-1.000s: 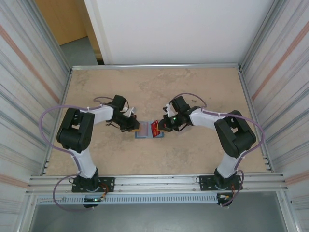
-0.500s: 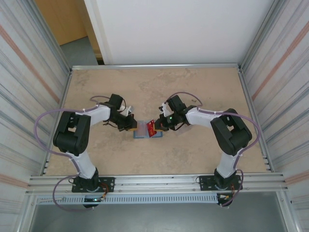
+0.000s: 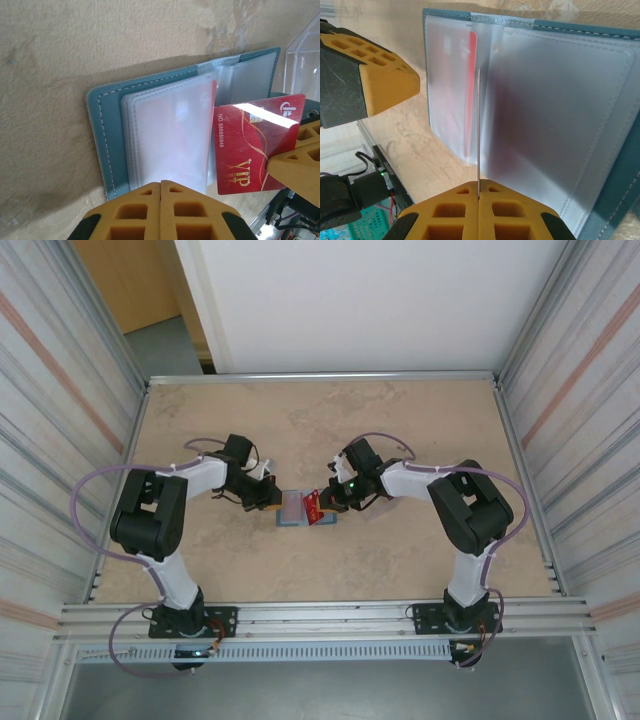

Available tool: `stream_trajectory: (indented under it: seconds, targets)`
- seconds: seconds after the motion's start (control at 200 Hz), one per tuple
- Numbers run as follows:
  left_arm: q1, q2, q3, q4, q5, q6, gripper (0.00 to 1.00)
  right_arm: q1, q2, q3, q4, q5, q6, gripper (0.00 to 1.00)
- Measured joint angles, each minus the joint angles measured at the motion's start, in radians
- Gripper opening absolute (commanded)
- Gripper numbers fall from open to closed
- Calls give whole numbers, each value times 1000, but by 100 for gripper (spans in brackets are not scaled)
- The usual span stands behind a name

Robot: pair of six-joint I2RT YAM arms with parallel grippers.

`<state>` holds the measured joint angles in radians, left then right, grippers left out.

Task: Put the credit cards into the card holder
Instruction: Insert the credit card into the card slot.

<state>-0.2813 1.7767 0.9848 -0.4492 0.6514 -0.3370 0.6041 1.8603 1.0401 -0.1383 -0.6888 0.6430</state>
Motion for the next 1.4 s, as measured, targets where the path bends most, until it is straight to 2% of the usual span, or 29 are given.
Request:
stream_trajectory:
  seconds: [1.403]
  targets:
    - [0, 27, 0, 0, -22, 29, 0, -1, -4, 11, 3, -11, -24, 0]
